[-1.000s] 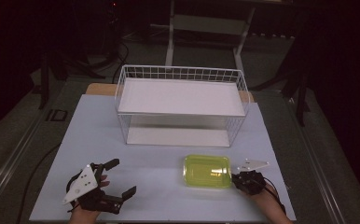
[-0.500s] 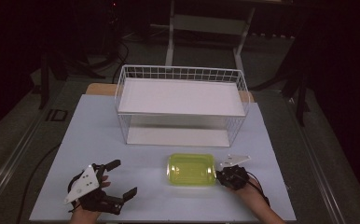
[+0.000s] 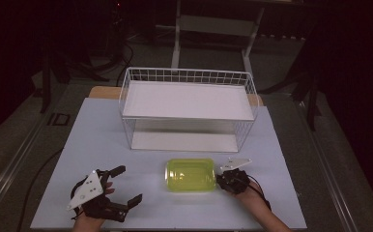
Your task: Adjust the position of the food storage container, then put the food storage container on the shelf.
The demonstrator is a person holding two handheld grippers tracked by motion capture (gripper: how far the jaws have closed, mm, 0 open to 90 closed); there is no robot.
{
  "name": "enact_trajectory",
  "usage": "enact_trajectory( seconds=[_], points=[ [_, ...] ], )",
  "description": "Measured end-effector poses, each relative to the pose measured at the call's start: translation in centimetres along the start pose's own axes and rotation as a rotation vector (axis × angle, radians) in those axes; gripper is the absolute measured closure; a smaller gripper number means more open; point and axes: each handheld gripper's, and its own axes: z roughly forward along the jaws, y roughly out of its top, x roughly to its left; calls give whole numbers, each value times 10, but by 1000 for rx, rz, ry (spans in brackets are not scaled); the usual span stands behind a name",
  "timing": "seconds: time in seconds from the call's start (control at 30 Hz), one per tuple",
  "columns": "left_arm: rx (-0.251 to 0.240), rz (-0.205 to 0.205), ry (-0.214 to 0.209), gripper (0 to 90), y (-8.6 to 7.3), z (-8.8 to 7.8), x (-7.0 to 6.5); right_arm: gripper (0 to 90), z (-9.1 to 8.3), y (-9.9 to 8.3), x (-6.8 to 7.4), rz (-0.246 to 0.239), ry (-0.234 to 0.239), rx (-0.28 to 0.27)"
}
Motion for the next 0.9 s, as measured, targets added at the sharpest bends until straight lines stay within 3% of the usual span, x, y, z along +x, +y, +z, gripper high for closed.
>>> enact_trajectory(
  seconds=[0.17, 0.2, 0.3, 0.37, 0.4, 0.43, 0.53, 0.57, 0.6, 0.63, 0.8, 0.9],
  points=[
    [2, -1, 0, 3, 0, 1, 0, 866, -7, -2, -3, -16, -33, 8],
    [7, -3, 0, 3, 0, 1, 0, 831, -16, -2, -7, -19, -63, 3],
    [18, -1, -6, 3, -1, 3, 0, 707, -33, -2, -12, 4, -93, -41],
    [28, -1, -8, 3, -1, 4, -2, 555, -46, -2, -11, 12, -114, -74],
    [28, -12, -16, 3, -2, 5, -2, 555, -46, -2, -11, 12, -114, -74],
    [28, -22, -16, 3, -2, 6, -2, 418, -59, -1, -8, 31, -127, -119],
    [33, -20, -12, 3, -1, 7, -2, 345, -64, 0, -6, 45, -119, -150],
    [43, -28, -6, 3, 0, 9, -2, 269, -69, 1, -3, 41, -126, -168],
    [45, -36, -9, 3, 1, 10, -2, 142, -83, 4, 5, 31, -102, -217],
    [53, -36, -8, 3, 2, 11, -2, 142, -83, 4, 5, 31, -102, -217],
    [129, -65, -42, 2, 6, 25, -1, 158, -100, 4, 16, 57, -94, -337],
    [159, -49, -72, 3, 13, 36, -4, 162, -102, 5, 17, 45, -103, -345]
  ],
)
